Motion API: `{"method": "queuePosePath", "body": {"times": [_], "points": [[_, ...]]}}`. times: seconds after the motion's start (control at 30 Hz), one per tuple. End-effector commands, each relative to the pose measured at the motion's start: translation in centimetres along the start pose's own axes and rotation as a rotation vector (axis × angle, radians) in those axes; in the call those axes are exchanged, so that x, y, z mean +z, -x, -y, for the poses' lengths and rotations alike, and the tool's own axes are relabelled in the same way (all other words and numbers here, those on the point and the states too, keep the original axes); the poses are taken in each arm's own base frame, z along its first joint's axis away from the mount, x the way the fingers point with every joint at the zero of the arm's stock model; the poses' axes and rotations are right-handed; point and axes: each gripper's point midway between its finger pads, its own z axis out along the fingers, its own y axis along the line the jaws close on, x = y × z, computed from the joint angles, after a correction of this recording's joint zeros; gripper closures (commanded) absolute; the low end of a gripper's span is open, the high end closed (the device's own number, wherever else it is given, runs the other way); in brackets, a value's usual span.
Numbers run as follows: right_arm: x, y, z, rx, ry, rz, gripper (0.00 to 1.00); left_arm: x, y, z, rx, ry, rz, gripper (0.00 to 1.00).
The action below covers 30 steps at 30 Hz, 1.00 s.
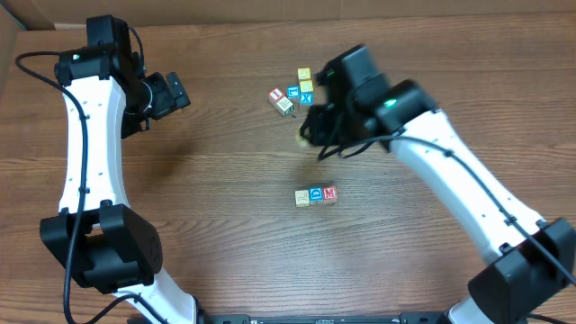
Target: Flip 4 blocks
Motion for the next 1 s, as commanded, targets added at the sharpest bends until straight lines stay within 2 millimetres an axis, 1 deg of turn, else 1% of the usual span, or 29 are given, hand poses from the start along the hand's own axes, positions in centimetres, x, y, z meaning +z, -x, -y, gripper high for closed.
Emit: {"method": "queuePosePath", "body": {"times": [0.0, 0.2, 0.37, 0.43, 0.53, 0.67, 0.73, 0.87, 0.97], "points": [[2.0, -1.5, -1.2, -0.031, -0.066, -0.018, 0.68, 0.3, -0.1, -0.2, -0.015, 0.010, -0.009, 0.00], [5.6, -4.2, -2.3, -0.042, -0.227, -0.017, 0.68, 0.3, -0.1, -0.2, -0.016, 0.010, -0.009, 0.00], [9.2, -7.4, -3.5, -0.103, -0.262, -0.093, 0.68, 0.3, -0.1, -0.2, -0.016, 0.010, -0.009, 0.00], [10.9, -8.7, -3.4, -0.108, -0.282, -0.129, 0.68, 0.3, -0.1, -0.2, -0.016, 0.010, -0.009, 0.00], [13.2, -9.9, -3.2, -0.126, -0.300, -0.164, 0.69, 0.3, -0.1, -0.2, -0.016, 0.010, -0.009, 0.00], [15.9, -10.9, -2.3, -0.132, -0.325, -0.196, 0.69, 0.3, -0.1, -0.2, -0.015, 0.010, -0.009, 0.00], [16.8, -11.2, -1.6, -0.132, -0.348, -0.207, 0.69, 0.3, -0.1, -0.2, -0.016, 0.010, -0.009, 0.00], [17.0, -10.9, -1.1, -0.138, -0.372, -0.192, 0.68, 0.3, -0.1, -0.2, -0.015, 0.010, -0.009, 0.00], [17.0, -10.7, -1.0, -0.140, -0.379, -0.181, 0.57, 0.3, -0.1, -0.2, -0.016, 0.010, -0.009, 0.00]]}}
